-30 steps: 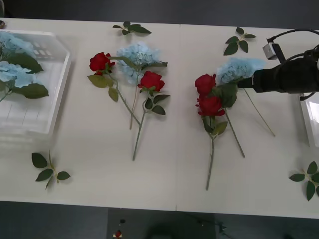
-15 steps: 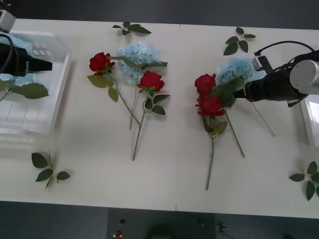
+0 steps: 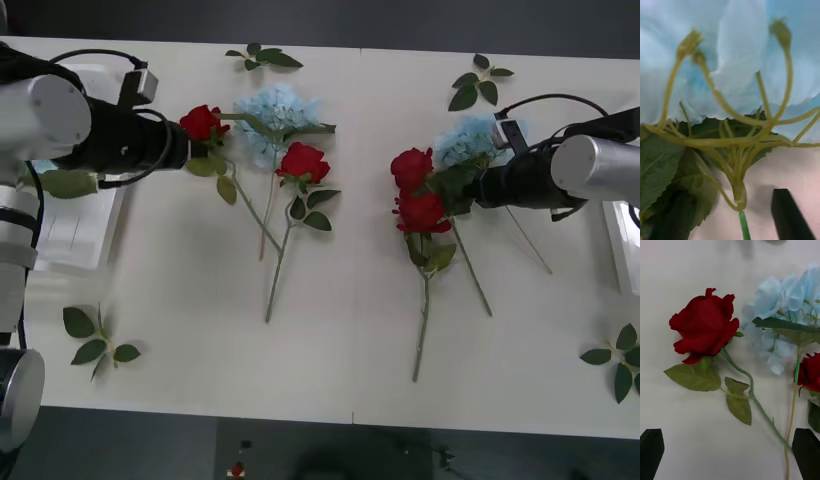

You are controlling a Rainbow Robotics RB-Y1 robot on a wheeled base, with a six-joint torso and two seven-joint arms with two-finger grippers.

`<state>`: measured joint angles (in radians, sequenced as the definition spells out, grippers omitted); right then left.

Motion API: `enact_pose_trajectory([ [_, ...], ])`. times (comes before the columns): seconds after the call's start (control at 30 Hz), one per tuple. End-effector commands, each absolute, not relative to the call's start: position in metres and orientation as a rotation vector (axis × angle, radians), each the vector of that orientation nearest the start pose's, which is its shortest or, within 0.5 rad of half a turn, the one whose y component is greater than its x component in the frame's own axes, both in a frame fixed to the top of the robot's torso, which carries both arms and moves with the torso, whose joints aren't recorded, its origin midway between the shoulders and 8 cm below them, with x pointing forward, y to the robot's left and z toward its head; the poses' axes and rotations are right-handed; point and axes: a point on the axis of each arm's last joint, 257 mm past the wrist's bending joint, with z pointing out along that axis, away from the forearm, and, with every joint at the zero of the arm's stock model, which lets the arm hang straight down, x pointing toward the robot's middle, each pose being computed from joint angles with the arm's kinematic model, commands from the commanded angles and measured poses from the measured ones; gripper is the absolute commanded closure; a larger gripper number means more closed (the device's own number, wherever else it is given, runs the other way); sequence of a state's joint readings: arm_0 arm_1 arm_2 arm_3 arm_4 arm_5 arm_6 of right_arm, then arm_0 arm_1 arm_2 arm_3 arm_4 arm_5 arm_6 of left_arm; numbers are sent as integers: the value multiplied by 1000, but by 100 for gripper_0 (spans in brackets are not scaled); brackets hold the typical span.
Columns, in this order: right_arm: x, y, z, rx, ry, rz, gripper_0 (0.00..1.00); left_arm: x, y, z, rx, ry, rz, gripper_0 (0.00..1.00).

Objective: Put the red flowers into the right box and the blue flowers into the left box

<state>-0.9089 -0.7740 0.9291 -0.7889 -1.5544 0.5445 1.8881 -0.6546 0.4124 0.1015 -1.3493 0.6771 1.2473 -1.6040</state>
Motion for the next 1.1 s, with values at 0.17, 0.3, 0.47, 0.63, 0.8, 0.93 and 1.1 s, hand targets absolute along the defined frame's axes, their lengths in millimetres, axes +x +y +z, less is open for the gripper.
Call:
enact_pose_trajectory([
  [0.17, 652, -274, -258, -307, 2290, 225, 100, 630, 207, -186, -100, 2280, -294, 0],
  [0.3, 653, -272, -257, -304, 2287, 232, 100, 632, 191, -197, -174, 2268, -263, 0],
  [0.47, 652, -266, -255, -297, 2282, 261, 100, 635, 172, -200, -166, 2240, -205, 0],
  [0.63, 654, -252, -229, -225, 2246, 395, 100, 630, 149, -207, -160, 2250, -229, 0],
  [0.8, 635, -234, -184, -207, 2217, 622, 100, 623, 120, -221, -145, 2283, -278, 0],
  [0.93, 613, -221, -151, -284, 2166, 735, 100, 619, 112, -236, -148, 2309, -272, 0],
  [1.1, 575, -203, -116, -448, 2028, 839, 100, 619, 111, -242, -129, 2312, -260, 0],
])
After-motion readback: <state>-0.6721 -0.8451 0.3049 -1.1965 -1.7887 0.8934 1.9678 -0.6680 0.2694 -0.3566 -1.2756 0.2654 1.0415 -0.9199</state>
